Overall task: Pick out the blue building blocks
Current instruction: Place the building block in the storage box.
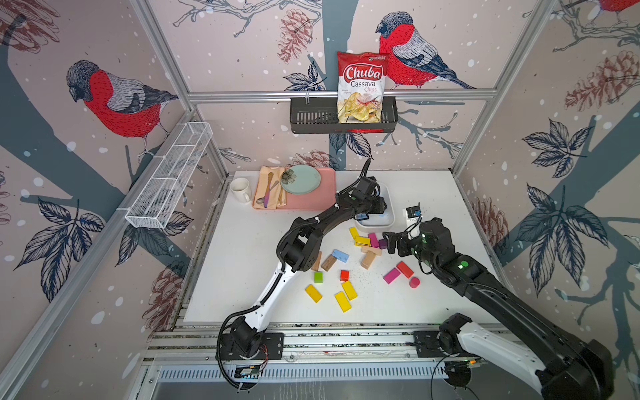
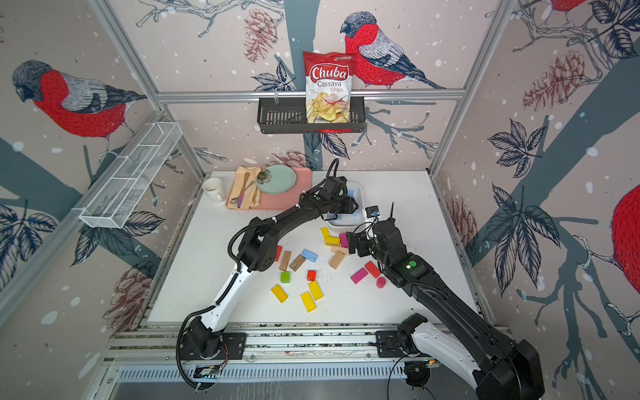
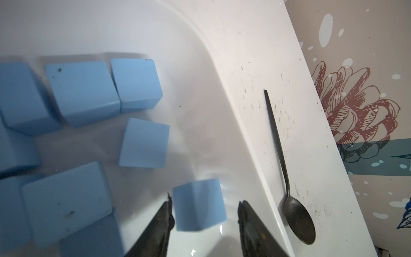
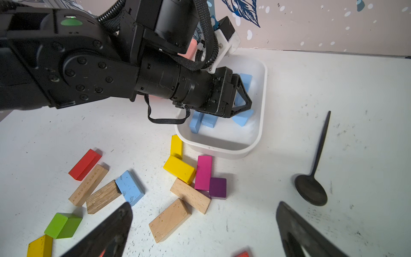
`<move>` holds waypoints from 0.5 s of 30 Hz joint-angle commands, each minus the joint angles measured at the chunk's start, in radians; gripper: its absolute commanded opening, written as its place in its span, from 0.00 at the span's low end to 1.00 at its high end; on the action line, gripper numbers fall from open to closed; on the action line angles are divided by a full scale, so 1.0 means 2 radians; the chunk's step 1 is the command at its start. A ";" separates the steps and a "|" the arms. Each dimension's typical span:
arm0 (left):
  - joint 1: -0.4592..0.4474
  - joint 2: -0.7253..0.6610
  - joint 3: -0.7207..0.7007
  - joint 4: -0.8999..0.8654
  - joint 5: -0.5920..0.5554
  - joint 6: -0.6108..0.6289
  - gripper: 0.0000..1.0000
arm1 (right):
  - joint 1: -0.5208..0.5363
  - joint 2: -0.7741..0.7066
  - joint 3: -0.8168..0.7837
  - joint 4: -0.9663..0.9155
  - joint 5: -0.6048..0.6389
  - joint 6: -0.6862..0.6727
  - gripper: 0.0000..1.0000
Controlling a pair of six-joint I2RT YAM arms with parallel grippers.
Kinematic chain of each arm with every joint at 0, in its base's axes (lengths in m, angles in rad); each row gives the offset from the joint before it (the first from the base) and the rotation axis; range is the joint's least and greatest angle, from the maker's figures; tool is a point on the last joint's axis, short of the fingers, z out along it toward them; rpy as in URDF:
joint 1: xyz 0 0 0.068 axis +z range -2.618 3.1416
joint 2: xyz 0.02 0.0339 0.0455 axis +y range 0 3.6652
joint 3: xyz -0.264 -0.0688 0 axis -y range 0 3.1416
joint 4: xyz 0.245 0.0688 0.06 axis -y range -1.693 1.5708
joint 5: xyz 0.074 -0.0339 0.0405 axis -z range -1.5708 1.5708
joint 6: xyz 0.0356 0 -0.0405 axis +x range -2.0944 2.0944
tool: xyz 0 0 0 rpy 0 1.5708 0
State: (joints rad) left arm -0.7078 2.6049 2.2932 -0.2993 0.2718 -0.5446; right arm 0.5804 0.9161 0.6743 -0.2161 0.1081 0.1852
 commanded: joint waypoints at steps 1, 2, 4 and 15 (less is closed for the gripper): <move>0.001 -0.005 0.005 0.019 0.010 0.001 0.59 | 0.000 0.000 -0.003 0.014 0.008 -0.001 1.00; 0.002 -0.007 0.005 0.018 0.011 0.003 0.60 | 0.000 0.000 -0.003 0.015 0.008 -0.001 1.00; 0.003 -0.016 0.003 0.013 0.011 0.010 0.60 | 0.000 0.001 -0.002 0.014 0.008 -0.001 1.00; 0.003 -0.215 -0.191 0.053 -0.030 0.081 0.66 | 0.000 0.003 -0.003 0.017 -0.013 -0.003 1.00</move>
State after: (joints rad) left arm -0.7036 2.2822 2.0205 -0.2787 0.2413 -0.4400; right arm 0.5797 0.9176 0.6697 -0.2138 0.1089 0.1852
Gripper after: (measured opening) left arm 0.656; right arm 0.996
